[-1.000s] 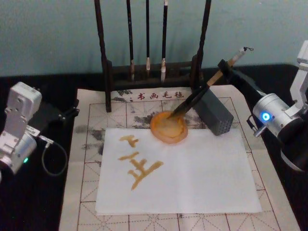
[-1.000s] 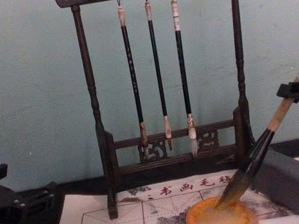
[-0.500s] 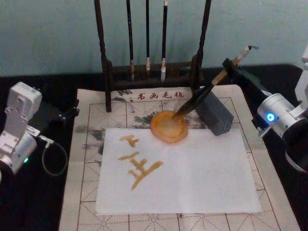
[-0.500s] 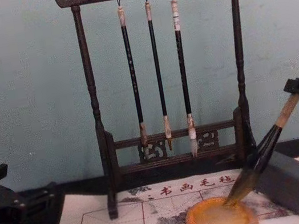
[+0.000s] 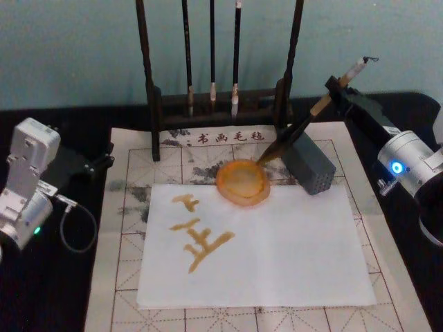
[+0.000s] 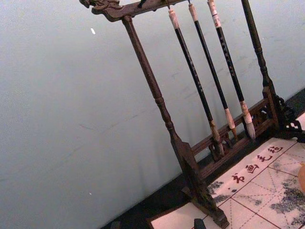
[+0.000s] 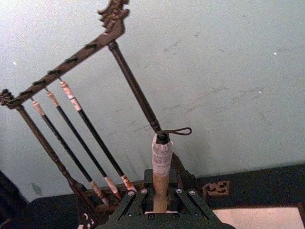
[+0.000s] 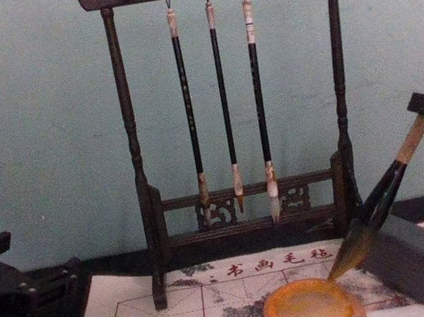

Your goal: Pick up the brush from the inkstone, write on the paper, then place the brush back to its original position.

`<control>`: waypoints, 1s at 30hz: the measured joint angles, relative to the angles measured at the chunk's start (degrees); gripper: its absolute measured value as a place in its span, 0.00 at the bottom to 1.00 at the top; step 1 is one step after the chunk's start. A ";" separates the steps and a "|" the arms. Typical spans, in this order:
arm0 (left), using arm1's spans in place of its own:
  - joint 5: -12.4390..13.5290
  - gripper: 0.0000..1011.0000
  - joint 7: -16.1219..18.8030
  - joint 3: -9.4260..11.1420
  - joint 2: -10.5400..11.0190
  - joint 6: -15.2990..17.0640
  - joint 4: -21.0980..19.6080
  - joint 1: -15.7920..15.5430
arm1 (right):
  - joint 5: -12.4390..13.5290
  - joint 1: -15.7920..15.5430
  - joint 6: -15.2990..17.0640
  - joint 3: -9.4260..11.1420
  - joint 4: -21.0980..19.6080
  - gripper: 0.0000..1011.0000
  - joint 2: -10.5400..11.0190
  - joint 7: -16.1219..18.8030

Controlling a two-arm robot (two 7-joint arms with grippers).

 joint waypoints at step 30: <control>0.00 0.99 0.00 0.00 0.00 0.00 0.00 0.00 | -2.99 -0.34 -1.47 -4.20 -6.25 0.18 1.72 12.58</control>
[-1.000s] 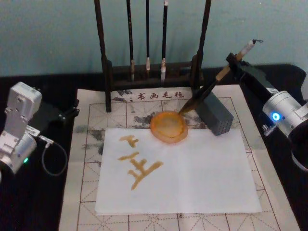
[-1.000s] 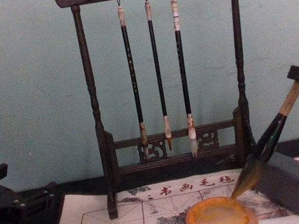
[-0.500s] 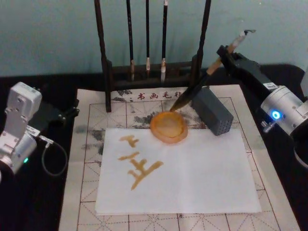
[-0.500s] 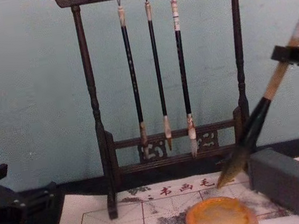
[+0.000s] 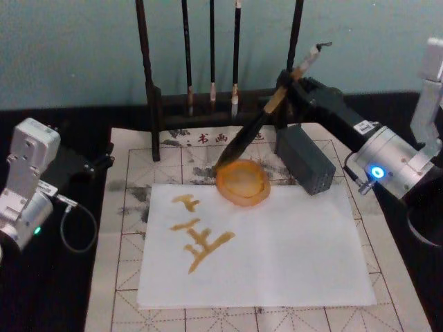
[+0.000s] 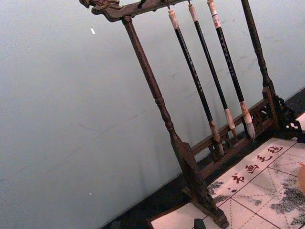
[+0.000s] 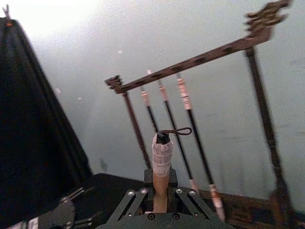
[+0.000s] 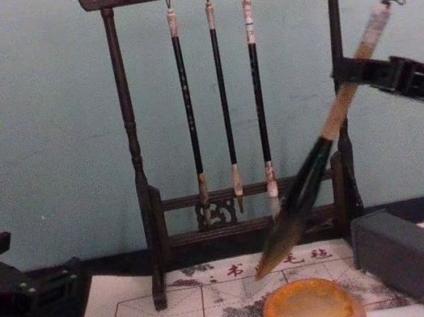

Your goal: Pick up the brush from the inkstone, write on the paper, then place the brush back to its original position.

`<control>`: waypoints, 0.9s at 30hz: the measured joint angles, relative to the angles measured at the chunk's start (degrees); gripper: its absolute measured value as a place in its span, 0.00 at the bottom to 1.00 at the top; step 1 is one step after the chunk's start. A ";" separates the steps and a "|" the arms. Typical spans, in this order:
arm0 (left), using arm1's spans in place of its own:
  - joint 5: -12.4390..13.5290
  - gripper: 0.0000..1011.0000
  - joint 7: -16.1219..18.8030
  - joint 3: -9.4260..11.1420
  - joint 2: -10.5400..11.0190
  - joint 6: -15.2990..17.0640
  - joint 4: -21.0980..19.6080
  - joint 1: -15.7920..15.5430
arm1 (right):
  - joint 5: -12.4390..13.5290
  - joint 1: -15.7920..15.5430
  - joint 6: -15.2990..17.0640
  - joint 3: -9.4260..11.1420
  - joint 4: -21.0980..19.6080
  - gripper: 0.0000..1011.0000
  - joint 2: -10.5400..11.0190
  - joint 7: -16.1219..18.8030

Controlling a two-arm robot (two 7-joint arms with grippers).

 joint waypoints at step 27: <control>0.00 0.99 0.00 0.00 0.00 0.00 0.00 0.00 | -8.97 -0.45 -5.95 -5.87 0.03 0.18 0.07 5.99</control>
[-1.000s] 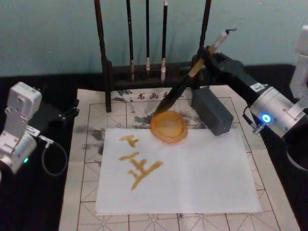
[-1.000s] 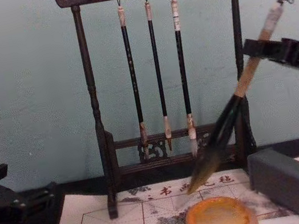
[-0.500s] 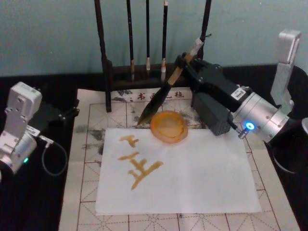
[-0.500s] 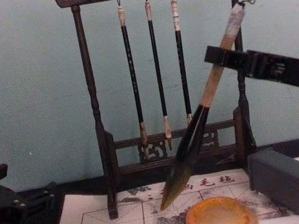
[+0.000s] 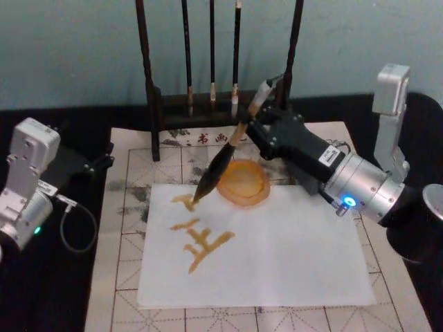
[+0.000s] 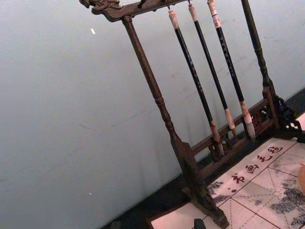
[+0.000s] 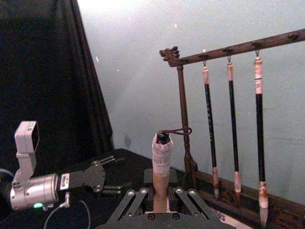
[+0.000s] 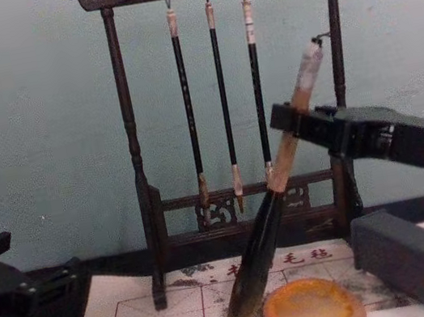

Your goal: Pick up the brush from the inkstone, write on the paper, then place the brush back to its original position.

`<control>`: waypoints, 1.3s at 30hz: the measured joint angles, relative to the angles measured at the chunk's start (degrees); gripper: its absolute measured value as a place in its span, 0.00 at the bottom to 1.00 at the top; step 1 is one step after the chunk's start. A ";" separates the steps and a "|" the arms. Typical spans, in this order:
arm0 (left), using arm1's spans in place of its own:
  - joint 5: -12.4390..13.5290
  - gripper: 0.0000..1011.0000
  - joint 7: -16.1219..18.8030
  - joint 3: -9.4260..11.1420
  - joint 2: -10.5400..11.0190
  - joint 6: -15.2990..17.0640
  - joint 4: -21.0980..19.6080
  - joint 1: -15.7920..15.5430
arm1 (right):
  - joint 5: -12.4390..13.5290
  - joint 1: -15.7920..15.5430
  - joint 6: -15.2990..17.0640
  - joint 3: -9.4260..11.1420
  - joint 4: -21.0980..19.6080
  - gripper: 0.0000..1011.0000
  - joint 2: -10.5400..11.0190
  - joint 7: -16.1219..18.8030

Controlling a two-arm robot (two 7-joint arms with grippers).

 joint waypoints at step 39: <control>0.00 0.99 0.00 0.00 0.00 0.00 0.00 0.00 | -7.64 0.72 -3.29 -1.70 3.72 0.18 -4.06 0.94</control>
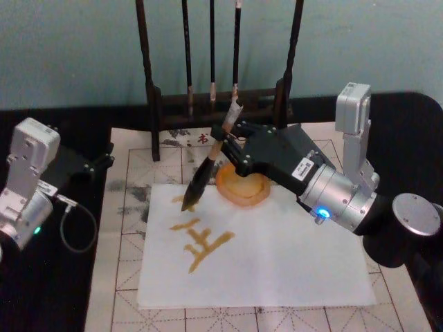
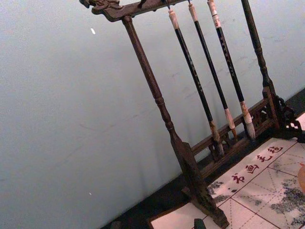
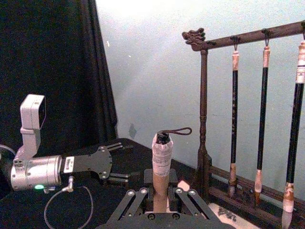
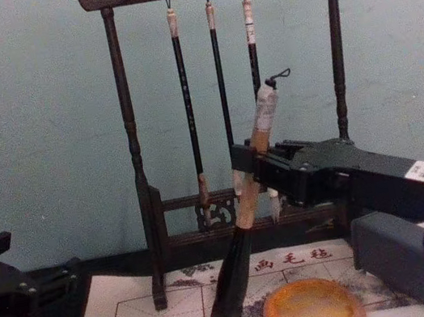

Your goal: Pick up the brush from the inkstone, write on the paper, then place the brush back to its original position.

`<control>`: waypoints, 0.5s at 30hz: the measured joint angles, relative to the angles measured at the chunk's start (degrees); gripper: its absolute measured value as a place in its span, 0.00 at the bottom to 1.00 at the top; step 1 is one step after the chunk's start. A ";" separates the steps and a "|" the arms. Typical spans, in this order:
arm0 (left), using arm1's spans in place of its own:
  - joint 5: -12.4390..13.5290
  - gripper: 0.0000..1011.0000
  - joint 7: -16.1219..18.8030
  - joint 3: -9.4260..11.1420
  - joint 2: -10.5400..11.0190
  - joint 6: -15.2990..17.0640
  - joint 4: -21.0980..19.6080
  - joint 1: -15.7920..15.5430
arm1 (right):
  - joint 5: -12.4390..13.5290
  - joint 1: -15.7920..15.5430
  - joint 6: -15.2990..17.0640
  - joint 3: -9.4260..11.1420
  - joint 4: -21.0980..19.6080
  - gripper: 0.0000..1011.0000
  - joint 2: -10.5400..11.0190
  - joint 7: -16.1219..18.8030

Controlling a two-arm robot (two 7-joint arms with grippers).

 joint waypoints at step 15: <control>0.00 0.99 0.00 0.00 0.00 0.00 0.00 0.00 | -1.16 0.24 -0.30 -0.01 0.93 0.18 -0.95 0.04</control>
